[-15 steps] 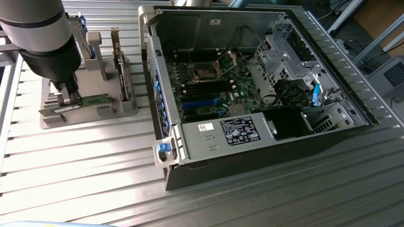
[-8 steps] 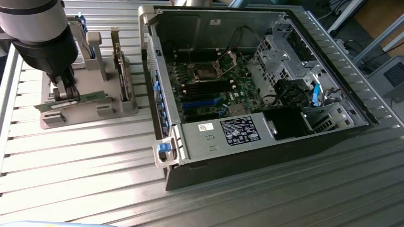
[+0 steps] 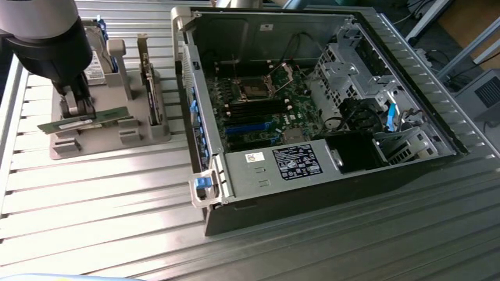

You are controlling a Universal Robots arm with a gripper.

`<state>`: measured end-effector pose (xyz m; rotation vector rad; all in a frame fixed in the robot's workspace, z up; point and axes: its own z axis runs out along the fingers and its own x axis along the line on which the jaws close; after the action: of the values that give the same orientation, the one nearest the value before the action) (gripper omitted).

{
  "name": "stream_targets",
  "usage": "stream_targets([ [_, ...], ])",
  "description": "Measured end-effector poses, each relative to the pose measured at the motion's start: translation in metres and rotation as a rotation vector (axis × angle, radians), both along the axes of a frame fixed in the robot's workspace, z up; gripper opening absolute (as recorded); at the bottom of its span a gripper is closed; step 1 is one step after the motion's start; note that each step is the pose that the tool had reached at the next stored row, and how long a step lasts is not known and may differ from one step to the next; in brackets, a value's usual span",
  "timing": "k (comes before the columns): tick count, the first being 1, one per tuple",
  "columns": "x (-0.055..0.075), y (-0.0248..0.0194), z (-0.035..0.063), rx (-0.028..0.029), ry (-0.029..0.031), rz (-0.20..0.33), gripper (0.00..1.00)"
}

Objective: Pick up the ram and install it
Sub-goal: 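Pick up the ram and move it above insertion slot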

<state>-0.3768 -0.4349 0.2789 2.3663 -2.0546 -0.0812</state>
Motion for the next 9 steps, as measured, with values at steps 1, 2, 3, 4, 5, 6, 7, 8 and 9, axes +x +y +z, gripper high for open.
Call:
stream_targets([
  [1,0.000,0.0000,0.0021,0.0000,0.0000,0.000,0.13],
  [2,0.000,0.0000,0.0044,0.0001,-0.0001,0.000,0.13],
  [3,0.000,0.0000,0.0079,0.0001,-0.0001,0.000,0.13],
  [4,0.000,0.0000,0.0105,0.0000,0.0000,0.000,0.13],
  [5,0.000,0.0000,0.0133,0.0000,0.0001,0.000,0.13],
  [6,0.000,0.0000,0.0159,0.0000,0.0000,0.000,0.13],
  [7,0.000,0.0000,0.0188,0.0001,-0.0001,0.000,0.13],
  [8,0.000,0.0000,0.0218,0.0000,0.0000,0.000,0.13],
  [9,0.000,0.0000,0.0246,0.0000,0.0000,0.000,0.13],
])
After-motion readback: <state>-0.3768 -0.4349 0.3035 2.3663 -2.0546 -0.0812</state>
